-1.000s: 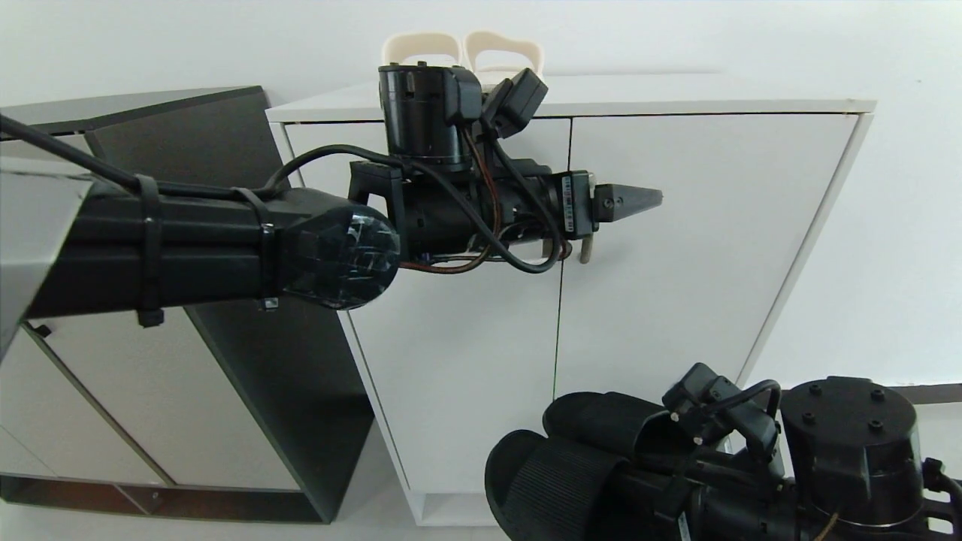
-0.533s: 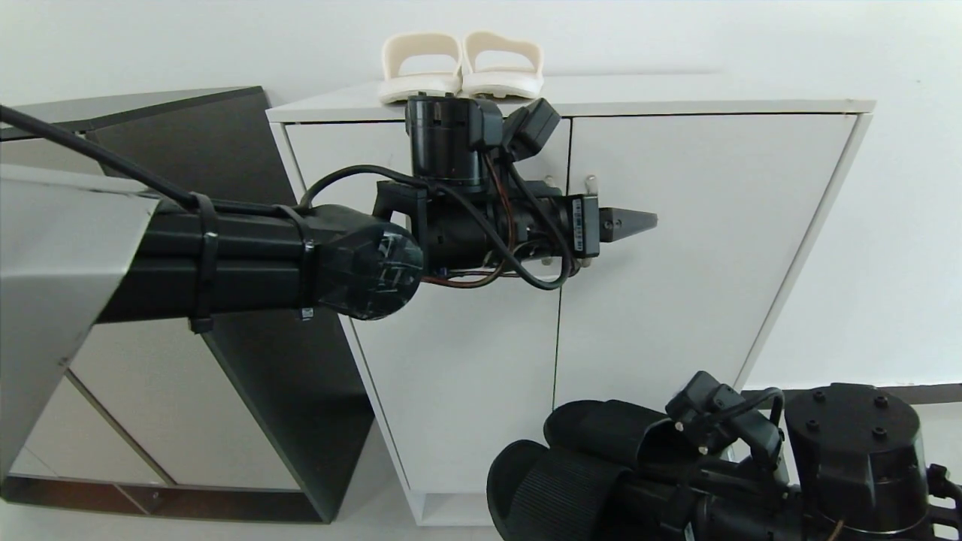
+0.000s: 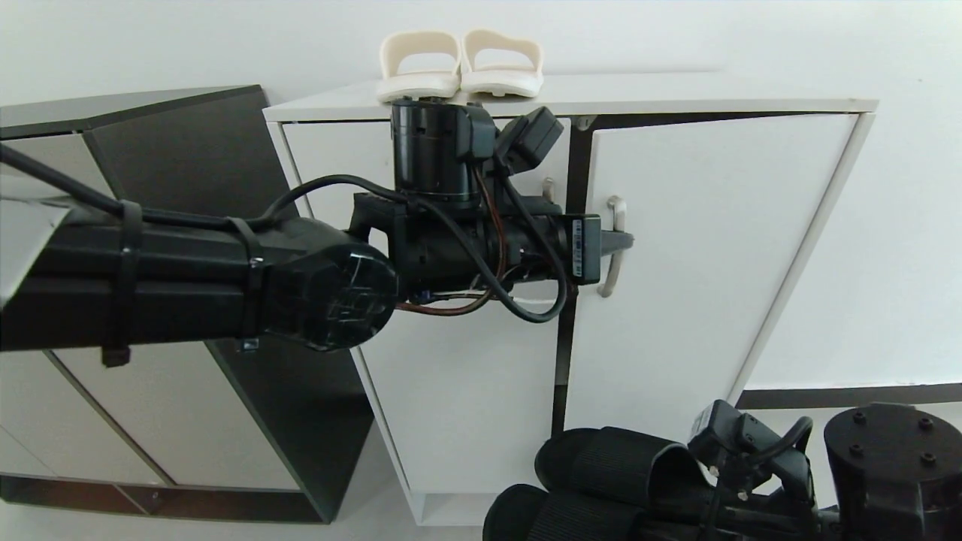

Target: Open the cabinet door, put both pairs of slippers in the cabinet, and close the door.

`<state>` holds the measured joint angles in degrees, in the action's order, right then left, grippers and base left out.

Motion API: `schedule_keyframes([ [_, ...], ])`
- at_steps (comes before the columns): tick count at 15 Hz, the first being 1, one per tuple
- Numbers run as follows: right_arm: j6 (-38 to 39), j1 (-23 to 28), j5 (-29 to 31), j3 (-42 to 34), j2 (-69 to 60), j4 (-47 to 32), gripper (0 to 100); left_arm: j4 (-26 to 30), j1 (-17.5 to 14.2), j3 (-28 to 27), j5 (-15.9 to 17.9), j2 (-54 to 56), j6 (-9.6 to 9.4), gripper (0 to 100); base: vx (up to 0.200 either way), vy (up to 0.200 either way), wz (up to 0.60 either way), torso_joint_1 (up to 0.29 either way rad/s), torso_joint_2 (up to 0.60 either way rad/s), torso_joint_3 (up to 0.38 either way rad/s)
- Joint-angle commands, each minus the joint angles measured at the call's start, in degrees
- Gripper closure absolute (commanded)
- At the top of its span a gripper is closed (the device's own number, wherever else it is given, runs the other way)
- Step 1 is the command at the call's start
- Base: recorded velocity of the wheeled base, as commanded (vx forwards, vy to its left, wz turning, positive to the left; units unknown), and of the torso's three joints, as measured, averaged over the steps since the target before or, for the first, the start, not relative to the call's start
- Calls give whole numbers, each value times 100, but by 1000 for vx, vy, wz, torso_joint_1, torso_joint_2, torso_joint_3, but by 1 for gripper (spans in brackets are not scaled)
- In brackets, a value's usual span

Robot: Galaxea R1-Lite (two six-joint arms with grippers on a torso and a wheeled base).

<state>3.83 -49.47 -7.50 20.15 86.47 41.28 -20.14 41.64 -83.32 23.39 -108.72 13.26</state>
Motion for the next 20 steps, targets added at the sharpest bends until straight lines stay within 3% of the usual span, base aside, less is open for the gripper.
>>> schedule_keyframes([
  [1,-40,-1,-6,-38,-7,3,100,-210,177,413,7,404,1,100,0,0,0,0,0,0],
  [6,-49,-1,-15,-46,-25,12,100,-544,424,1345,-19,1133,-26,100,0,0,0,0,0,0],
  [10,-49,-10,-6,-46,-16,12,100,-887,301,1670,-335,1371,-8,100,0,0,0,0,0,0],
  [14,-66,-19,3,-46,10,12,100,-1352,151,1406,-555,817,-175,100,0,0,0,0,0,0],
  [17,-75,-80,3,-38,37,12,100,-1080,107,712,-1003,351,-175,100,0,0,0,0,0,0],
  [20,-75,-98,29,-29,28,-14,100,-834,107,334,-1047,105,-175,100,0,0,0,0,0,0],
])
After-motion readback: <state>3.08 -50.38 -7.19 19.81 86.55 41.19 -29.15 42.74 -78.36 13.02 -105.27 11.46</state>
